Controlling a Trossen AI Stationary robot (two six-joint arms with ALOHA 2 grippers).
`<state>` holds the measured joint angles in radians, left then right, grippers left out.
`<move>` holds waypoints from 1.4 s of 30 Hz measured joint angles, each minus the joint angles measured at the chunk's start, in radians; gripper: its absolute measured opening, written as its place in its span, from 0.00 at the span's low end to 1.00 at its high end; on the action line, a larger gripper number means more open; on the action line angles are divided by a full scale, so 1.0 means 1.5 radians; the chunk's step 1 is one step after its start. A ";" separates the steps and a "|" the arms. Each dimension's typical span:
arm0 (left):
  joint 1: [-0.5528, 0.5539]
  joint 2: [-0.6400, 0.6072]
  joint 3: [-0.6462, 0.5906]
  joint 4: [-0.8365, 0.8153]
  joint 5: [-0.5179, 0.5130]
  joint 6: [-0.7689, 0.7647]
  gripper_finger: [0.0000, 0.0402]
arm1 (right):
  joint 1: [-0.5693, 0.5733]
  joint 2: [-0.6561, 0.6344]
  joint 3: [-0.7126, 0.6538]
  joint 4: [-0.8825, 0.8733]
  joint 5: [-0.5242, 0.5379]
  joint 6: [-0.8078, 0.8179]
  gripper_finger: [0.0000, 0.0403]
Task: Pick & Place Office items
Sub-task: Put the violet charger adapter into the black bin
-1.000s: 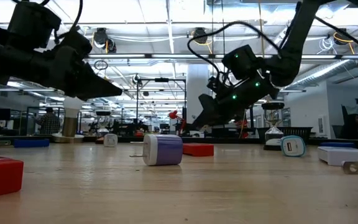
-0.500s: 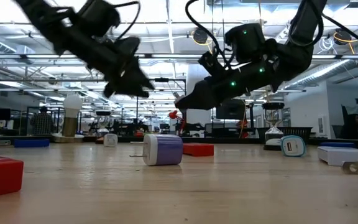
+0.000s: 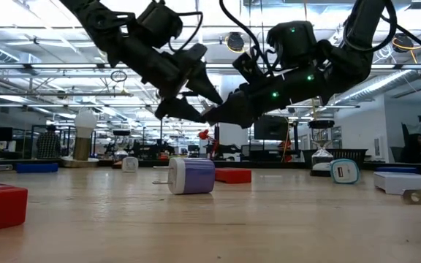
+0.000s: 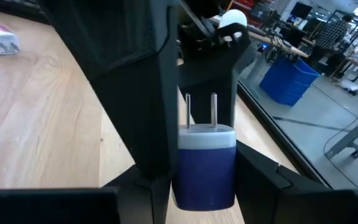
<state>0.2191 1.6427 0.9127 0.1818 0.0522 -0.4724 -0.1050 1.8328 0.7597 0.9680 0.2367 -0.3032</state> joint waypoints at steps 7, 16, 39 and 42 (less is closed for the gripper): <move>0.007 0.000 0.004 -0.004 -0.011 -0.006 0.60 | 0.002 0.000 0.000 0.006 -0.002 -0.009 0.32; 0.008 0.000 0.004 -0.016 0.008 -0.008 0.39 | 0.011 0.001 0.000 0.011 0.008 -0.028 0.33; 0.074 -0.014 0.022 -0.161 -0.005 0.086 0.39 | -0.002 -0.003 0.000 -0.018 0.102 0.041 0.49; 0.096 -0.014 0.045 -0.259 -0.034 0.115 0.39 | -0.009 -0.004 0.000 -0.023 0.102 0.057 0.48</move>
<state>0.3631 1.6215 0.9800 -0.2068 0.0008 -0.3003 -0.1186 1.8263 0.7601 0.9339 0.3897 -0.2176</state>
